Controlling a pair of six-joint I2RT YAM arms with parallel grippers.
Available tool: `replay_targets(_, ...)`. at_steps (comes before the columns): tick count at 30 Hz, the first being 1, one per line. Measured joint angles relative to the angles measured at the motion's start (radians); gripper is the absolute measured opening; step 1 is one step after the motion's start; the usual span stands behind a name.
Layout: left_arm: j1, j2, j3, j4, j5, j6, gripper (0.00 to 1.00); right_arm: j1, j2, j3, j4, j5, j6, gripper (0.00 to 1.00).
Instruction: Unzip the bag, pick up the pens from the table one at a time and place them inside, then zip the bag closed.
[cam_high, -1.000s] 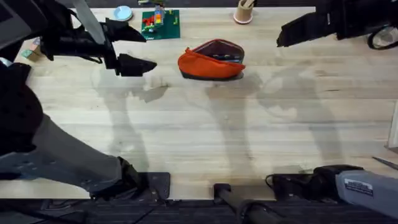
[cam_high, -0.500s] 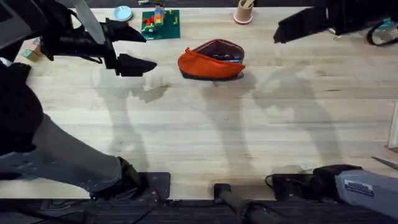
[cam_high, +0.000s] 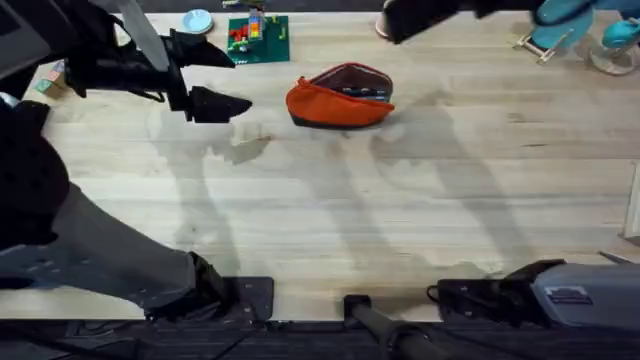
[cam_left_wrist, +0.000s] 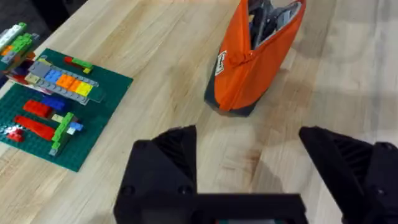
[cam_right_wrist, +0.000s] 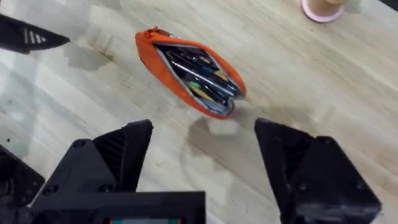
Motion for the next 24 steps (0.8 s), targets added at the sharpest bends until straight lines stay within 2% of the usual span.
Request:
replay_targets(11, 0.0, 0.0, 0.0, 0.0, 0.0, 0.0, 0.993, 0.082, 0.276, 0.199, 0.002, 0.009, 0.003, 0.996)
replay_targets(16, 0.0, 0.0, 0.0, 0.0, 0.0, 0.0, 0.993, 0.107, 0.346, 0.257, 0.006, 0.022, 0.003, 0.995)
replay_targets(24, 0.0, 0.0, 0.0, 0.0, 0.0, 0.0, 0.993, 0.152, 0.401, 0.269, 0.072, 0.03, 0.003, 0.985)
